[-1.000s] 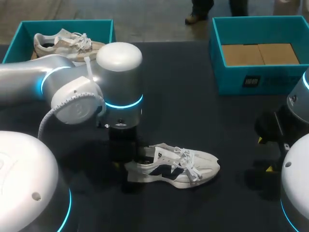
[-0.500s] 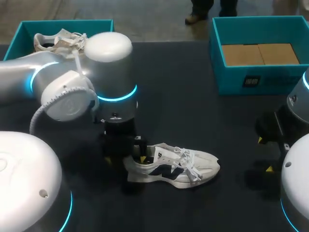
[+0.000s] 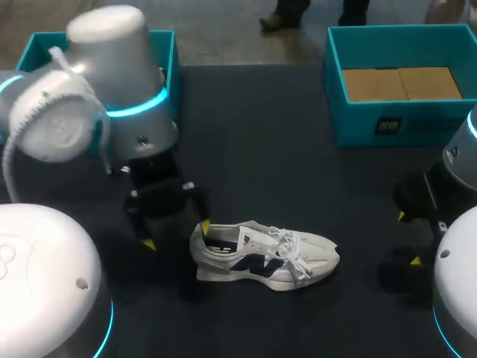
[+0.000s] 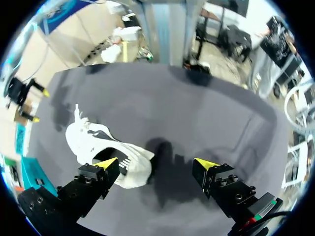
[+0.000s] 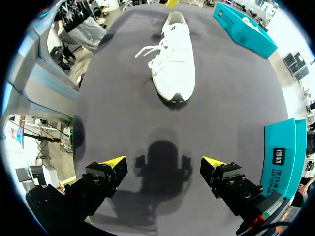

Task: Take the shoe out of the shoebox, open the shoe tongue, remove and reinsert the insole, then place the shoe into the shoebox

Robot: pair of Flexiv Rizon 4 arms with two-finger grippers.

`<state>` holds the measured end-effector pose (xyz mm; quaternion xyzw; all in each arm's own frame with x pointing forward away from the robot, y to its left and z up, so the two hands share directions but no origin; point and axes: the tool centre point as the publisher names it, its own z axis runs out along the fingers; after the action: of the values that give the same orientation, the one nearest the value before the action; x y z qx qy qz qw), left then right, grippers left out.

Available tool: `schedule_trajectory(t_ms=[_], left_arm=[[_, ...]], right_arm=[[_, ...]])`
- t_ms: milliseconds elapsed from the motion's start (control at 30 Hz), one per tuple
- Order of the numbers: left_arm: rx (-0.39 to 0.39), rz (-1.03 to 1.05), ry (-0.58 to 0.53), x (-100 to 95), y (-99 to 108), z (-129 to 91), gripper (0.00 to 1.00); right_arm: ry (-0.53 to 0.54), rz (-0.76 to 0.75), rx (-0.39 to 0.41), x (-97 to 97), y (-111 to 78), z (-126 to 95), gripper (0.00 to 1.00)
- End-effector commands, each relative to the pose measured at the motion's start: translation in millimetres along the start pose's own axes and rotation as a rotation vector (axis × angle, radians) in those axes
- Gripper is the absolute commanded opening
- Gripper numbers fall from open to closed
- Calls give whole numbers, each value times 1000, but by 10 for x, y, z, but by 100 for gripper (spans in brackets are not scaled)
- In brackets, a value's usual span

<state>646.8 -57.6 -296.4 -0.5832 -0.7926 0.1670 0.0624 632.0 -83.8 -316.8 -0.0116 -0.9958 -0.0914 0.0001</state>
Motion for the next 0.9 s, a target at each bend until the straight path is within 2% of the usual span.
schedule_trajectory(t_ms=[33,233,500,900], left_arm=[[39,-53,-84,261,-4,-157,100],[108,-193,-162,455,-37,-348,100],[260,-283,-272,798,31,-568,100],[260,-283,-272,798,31,-568,100]], right_arm=[[-2,1,1,16,-3,-3,100],[-2,1,1,16,-3,-3,100],[-2,1,1,16,-3,-3,100],[-2,1,1,16,-3,-3,100]])
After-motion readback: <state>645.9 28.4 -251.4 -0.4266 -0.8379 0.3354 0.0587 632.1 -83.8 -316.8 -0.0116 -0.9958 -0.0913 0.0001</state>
